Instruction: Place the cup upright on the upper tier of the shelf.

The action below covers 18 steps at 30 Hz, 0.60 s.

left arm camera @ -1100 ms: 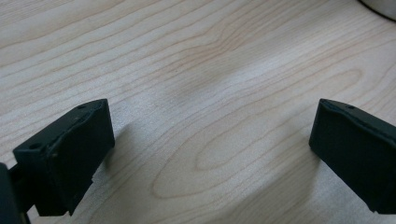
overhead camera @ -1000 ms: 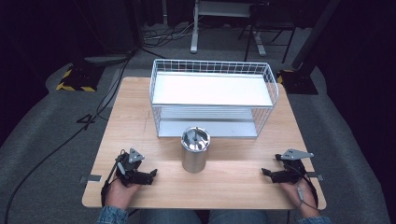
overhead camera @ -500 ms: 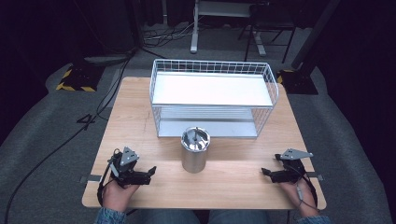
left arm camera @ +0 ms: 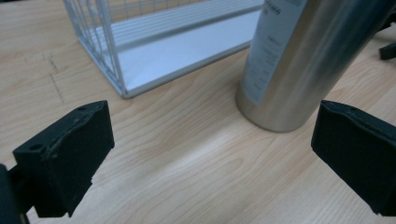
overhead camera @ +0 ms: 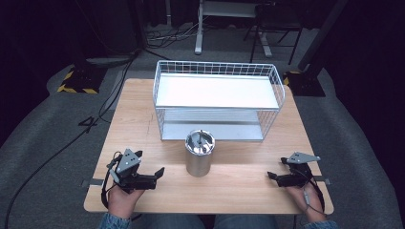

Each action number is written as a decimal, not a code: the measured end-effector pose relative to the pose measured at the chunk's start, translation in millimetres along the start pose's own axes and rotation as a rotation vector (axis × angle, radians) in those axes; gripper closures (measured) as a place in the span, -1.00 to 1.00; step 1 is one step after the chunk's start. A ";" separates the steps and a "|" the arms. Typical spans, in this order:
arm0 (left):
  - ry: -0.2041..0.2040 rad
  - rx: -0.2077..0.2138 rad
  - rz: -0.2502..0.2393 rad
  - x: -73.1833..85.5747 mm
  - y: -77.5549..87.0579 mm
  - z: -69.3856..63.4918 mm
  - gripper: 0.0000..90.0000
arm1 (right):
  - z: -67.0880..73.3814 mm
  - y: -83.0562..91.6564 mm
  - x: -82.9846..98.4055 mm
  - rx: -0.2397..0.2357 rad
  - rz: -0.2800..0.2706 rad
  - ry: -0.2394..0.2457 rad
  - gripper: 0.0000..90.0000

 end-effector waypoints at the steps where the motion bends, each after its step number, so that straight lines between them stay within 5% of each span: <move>1: 0.000 0.000 0.000 0.0 0.0 0.0 -1.00 | 0.0 0.0 0.0 0.000 0.000 0.000 -0.73; 18: -0.042 0.100 -0.029 -27.6 -14.9 -35.4 -1.00 | 0.6 0.0 0.1 0.011 0.002 -0.002 -0.74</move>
Point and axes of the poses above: each handheld gripper's, and its own axes: y roughly backward along the jaws, x roughly out of its underside, z roughly to its left, the point moved 9 cm from there along -y, roughly forward along the jaws, and after that the axes turned 4 degrees about -z, right-handed, at the moved point
